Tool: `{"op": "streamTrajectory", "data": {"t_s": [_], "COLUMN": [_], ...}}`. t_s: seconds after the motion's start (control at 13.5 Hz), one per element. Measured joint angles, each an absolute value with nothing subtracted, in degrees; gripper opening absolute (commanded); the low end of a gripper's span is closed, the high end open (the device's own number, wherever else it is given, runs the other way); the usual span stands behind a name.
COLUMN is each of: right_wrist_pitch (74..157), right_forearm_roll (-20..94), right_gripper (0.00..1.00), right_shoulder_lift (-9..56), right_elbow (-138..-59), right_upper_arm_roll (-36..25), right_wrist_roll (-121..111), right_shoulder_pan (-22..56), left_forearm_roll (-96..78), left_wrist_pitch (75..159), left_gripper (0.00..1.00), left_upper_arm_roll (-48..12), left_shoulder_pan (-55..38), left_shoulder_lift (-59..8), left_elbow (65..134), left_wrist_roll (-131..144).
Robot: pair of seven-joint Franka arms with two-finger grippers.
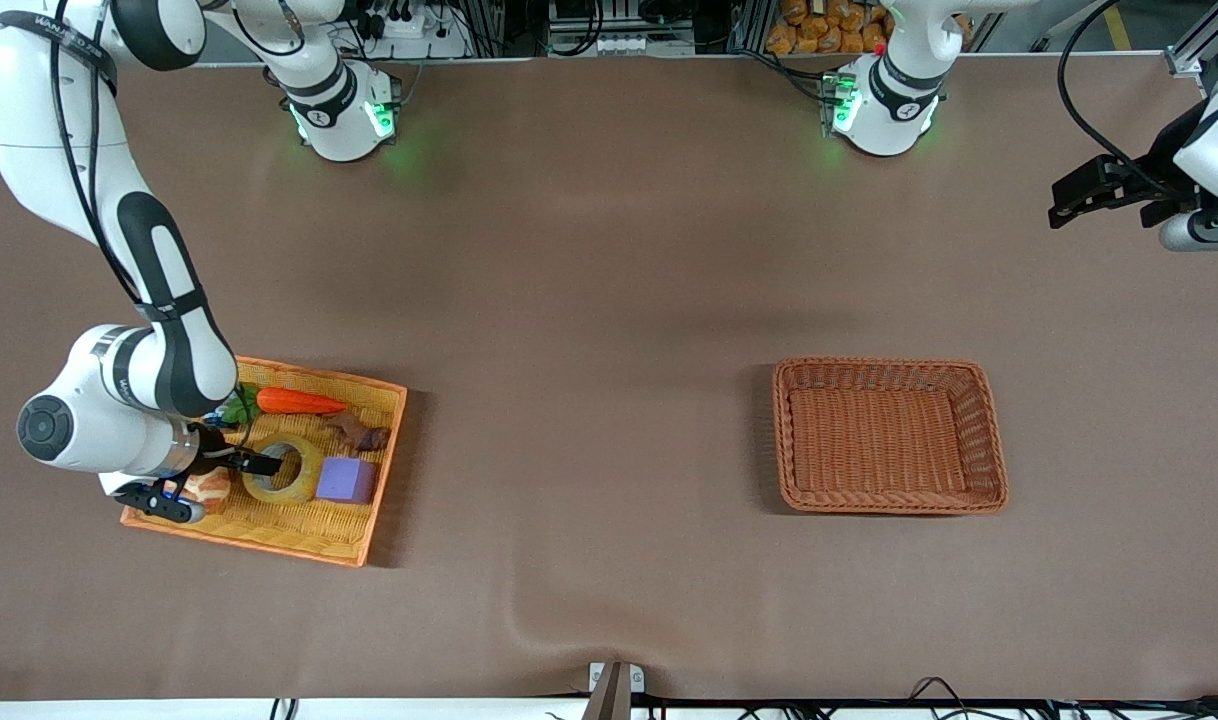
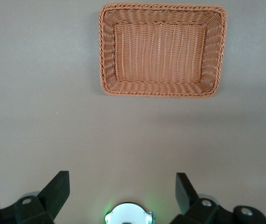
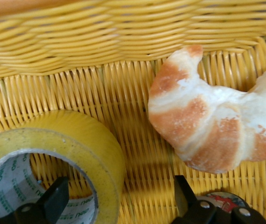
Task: Transfer tape with both arms
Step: 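Reach the right gripper down into the tray over the yellow tape roll, then grasp the tape roll with the right gripper and lift it out of the tray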
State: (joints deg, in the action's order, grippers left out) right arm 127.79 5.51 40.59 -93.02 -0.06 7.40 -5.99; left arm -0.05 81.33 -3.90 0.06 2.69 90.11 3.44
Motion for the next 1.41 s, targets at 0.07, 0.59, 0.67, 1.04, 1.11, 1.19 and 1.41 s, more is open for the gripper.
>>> {"op": "streamTrajectory", "data": {"t_s": [0.07,0.59,0.67,1.04,1.11,1.19,1.41], "right_wrist_pitch": [127.8,128.2,128.1,124.3,123.2,122.3,118.7], "right_forearm_roll": [5.5,5.5,5.5,5.5,5.5,5.5,5.5], "right_gripper": [0.39,0.0,0.0,0.0,0.0,0.0,0.0], "right_shoulder_lift": [40.6,40.6,40.5,37.3,35.7,33.9,29.3], "right_elbow": [-93.0,-93.0,-93.0,-92.2,-92.0,-91.9,-91.8], "right_upper_arm_roll": [0.1,0.2,0.2,0.1,0.1,0.1,0.1], "right_wrist_roll": [7.4,7.4,7.4,7.3,7.3,7.3,7.3], "right_shoulder_pan": [-6.0,-5.8,-5.8,-5.8,-5.8,-5.9,-6.0], "left_forearm_roll": [-0.1,-0.1,-0.1,-0.1,-0.1,-0.1,-0.1], "left_wrist_pitch": [81.3,81.3,81.3,81.4,81.5,81.5,81.5], "left_gripper": [1.0,1.0,1.0,1.0,1.0,1.0,1.0], "left_upper_arm_roll": [-4.1,-4.4,-4.5,-4.8,-4.9,-4.9,-4.9], "left_shoulder_pan": [0.1,0.0,0.0,-0.8,-0.9,-0.9,-1.0], "left_shoulder_lift": [2.7,1.7,1.6,0.7,0.6,0.6,0.5], "left_elbow": [90.2,90.2,90.2,90.2,90.2,90.2,90.2], "left_wrist_roll": [3.4,3.6,3.6,3.6,3.6,3.6,3.6]}}
